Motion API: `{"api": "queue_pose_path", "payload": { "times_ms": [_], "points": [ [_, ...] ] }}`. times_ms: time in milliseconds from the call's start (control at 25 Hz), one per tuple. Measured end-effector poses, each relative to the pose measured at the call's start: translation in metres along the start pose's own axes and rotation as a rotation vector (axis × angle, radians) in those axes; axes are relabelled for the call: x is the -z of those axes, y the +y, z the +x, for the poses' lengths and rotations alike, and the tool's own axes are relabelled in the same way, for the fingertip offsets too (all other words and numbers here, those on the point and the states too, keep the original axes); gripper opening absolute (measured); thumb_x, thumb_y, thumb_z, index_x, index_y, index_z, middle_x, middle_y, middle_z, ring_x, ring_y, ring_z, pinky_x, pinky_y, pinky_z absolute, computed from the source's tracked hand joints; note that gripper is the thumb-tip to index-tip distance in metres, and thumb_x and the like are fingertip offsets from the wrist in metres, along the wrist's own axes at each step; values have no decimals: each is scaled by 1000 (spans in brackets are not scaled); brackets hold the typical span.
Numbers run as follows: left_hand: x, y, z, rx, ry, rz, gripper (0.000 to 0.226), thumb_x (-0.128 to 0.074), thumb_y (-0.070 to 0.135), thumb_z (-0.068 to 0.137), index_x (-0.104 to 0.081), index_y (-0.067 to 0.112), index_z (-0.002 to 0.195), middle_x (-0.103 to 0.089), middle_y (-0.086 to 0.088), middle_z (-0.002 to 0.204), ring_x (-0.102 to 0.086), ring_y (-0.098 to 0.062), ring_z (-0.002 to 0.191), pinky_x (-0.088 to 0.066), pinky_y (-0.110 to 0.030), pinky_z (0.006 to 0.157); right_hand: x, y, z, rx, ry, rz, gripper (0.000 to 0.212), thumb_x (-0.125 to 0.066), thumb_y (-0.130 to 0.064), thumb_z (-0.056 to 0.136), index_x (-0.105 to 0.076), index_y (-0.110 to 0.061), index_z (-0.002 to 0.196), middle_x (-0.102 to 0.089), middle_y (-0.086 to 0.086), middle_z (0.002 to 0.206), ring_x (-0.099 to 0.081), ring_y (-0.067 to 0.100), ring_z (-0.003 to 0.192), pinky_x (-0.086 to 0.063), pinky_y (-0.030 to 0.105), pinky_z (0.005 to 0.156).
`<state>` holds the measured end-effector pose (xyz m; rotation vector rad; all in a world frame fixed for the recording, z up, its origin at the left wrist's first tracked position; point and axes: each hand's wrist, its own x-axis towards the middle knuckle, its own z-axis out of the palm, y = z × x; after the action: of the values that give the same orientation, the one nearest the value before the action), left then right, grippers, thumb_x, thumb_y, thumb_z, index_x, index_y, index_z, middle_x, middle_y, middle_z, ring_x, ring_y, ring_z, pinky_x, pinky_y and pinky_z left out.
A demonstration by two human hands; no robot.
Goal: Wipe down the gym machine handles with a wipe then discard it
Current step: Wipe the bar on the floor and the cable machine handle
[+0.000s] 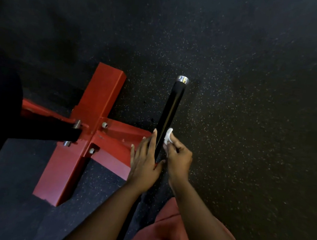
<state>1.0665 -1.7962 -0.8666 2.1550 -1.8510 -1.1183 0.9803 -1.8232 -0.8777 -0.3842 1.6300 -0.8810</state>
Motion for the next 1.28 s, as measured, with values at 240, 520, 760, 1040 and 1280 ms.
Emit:
{"api": "queue_pose_path", "payload": {
  "times_ms": [240, 520, 760, 1040, 1280],
  "points": [
    [2, 0, 1, 11, -5, 2, 84, -50, 34, 91, 22, 38, 134, -7, -1, 156, 1, -17, 145, 11, -42, 114, 29, -29, -3, 509, -139, -470, 24, -56, -1, 87, -67, -7, 108, -68, -2, 105, -61, 4, 97, -49, 13, 84],
    [1, 1, 1, 47, -30, 56, 81, -46, 37, 93, 27, 33, 129, -7, -4, 156, -1, -19, 145, 10, -41, 114, -16, -98, 55, 1272, -829, -1693, 39, -34, -8, 97, -40, -9, 136, -44, 7, 137, -37, 23, 128, -32, 32, 106],
    [2, 2, 1, 40, -29, 23, 83, -48, 36, 92, 25, 41, 130, -8, 0, 156, -2, -17, 144, 10, -41, 114, -15, -139, 84, 1447, -859, -1941, 33, -39, -14, 95, -48, -11, 128, -47, 6, 133, -40, 21, 124, -40, 31, 99],
    [13, 23, 24, 26, 55, -156, 66, -38, 40, 96, 3, 30, 146, -19, -1, 154, -14, -17, 143, 9, -40, 114, 10, -134, 90, 1457, -808, -1783, 43, -31, -12, 89, -57, -5, 122, -59, 11, 122, -54, 26, 116, -56, 31, 81],
    [14, 68, 118, 39, 184, -121, 60, -36, 36, 98, -8, 19, 148, -36, -7, 144, -38, -22, 131, -26, -41, 112, -3, -168, 137, 1162, -352, -1514, 36, -48, -11, 92, -51, -11, 128, -53, 9, 127, -48, 23, 115, -47, 34, 92]
  ]
}}
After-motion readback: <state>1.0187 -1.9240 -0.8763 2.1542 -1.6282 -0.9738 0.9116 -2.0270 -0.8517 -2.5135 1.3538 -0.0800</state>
